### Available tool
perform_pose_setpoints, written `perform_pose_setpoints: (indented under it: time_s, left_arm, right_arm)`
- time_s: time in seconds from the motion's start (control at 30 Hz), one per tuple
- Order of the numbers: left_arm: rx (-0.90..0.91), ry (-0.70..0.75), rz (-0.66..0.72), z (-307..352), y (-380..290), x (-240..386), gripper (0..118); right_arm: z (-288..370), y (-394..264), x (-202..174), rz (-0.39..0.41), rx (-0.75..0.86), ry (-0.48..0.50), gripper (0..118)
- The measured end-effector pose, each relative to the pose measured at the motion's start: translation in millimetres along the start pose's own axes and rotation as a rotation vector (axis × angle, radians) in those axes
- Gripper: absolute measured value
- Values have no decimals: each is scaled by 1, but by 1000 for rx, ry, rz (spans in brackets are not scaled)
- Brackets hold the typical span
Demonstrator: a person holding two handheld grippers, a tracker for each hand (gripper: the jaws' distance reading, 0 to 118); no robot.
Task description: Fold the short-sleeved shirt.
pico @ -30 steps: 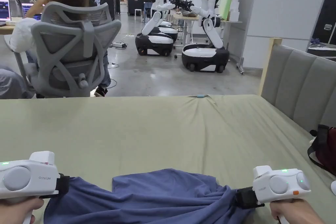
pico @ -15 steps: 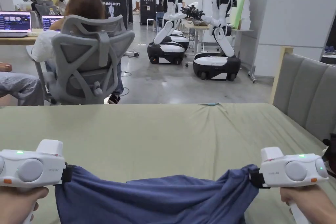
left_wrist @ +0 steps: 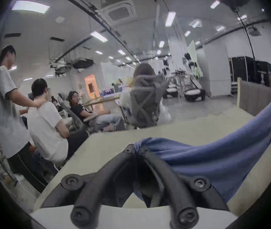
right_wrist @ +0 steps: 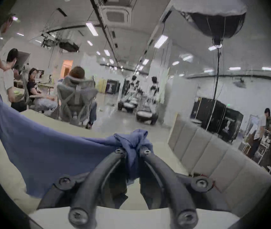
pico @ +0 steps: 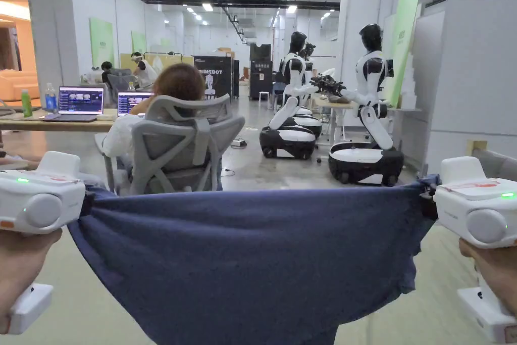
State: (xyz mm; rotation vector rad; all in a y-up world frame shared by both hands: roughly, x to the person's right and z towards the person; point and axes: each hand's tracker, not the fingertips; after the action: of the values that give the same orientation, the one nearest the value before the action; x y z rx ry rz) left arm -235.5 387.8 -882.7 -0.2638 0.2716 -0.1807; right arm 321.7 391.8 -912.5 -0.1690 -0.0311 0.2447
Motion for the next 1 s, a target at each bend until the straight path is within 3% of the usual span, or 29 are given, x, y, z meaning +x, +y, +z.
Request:
perform_pose_setpoints:
  time_s: [0.43,0.73,0.83,1.0]
  left_arm:
    - [102,41,-22,-56,69,8,0]
    - [-51,-17,-33,-96,-24,41,0]
    - [-72,-33,-25,-89,-42,43,0]
    - [-86,-87,-1,-34,-65,36,0]
  right_arm:
    - [-55,40,-10,-31,60,-67,12]
    - [-104,-67,-22,-42,-120,-51,12]
    - [-95,-82,-17,-74,-142,-37,12]
    - [-45,-99,-6,-50,-151,-13,12]
